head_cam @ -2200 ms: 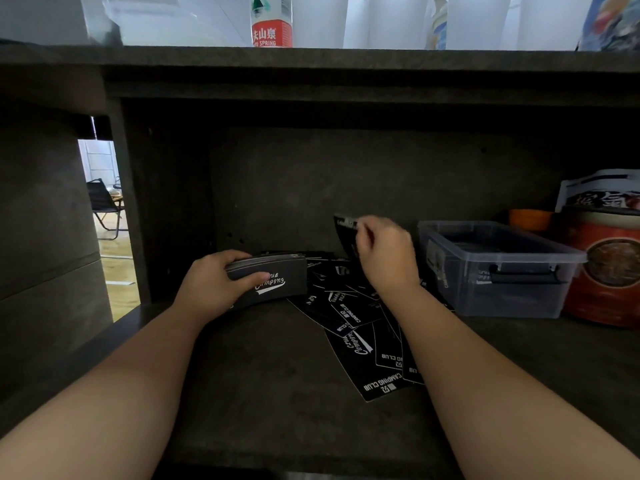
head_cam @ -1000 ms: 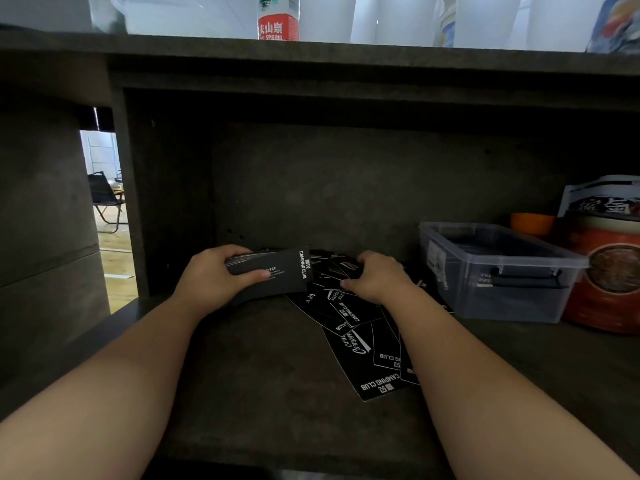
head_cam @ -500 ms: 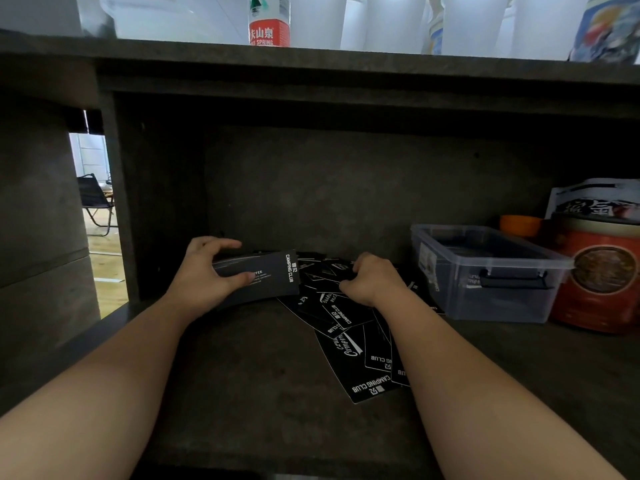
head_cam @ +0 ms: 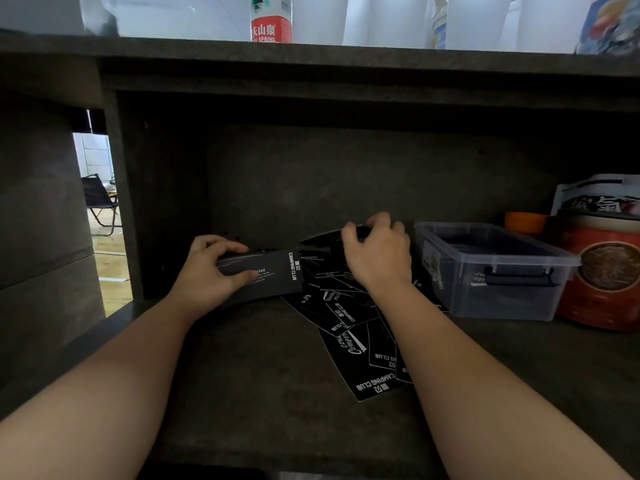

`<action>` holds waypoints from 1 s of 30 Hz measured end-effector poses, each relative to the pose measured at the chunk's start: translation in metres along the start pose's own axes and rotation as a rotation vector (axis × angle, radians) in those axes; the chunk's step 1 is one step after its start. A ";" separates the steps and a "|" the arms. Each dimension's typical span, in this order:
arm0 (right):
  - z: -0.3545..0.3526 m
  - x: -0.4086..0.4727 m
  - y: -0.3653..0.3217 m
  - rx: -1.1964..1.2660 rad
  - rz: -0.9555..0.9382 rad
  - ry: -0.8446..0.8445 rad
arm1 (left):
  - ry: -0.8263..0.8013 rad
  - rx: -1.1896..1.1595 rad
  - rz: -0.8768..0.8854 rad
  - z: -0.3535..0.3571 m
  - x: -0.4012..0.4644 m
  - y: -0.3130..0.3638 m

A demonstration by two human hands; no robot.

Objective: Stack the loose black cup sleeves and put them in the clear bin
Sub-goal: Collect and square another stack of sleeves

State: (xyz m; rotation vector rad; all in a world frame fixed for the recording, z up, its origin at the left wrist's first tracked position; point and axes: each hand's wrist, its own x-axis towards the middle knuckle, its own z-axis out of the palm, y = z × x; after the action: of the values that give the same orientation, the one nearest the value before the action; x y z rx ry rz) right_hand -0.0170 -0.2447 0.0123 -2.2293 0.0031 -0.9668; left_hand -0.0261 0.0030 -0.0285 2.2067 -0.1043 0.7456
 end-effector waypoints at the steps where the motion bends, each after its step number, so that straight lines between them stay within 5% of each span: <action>1: -0.002 0.001 -0.001 0.049 0.001 0.037 | -0.001 0.000 0.000 0.000 0.000 0.000; 8: -0.003 0.012 -0.001 0.417 0.315 -0.023 | -0.035 -0.020 -0.003 0.000 0.001 -0.001; 12: -0.007 0.010 -0.001 0.522 0.492 -0.270 | -0.049 -0.032 -0.002 0.000 0.000 -0.001; 18: 0.034 -0.003 0.009 -0.122 0.103 -0.414 | -0.012 -0.022 0.015 0.001 -0.001 0.000; 26: 0.055 -0.006 0.016 -0.218 -0.097 -0.486 | -0.010 0.091 0.061 0.001 -0.001 -0.001; 30: 0.046 -0.006 0.014 0.068 -0.080 -0.427 | 0.002 0.074 0.066 0.002 -0.001 -0.002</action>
State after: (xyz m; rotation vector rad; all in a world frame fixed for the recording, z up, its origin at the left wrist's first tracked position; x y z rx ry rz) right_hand 0.0124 -0.2260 -0.0218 -2.3432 -0.3085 -0.5055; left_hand -0.0254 0.0027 -0.0311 2.2818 -0.1517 0.7994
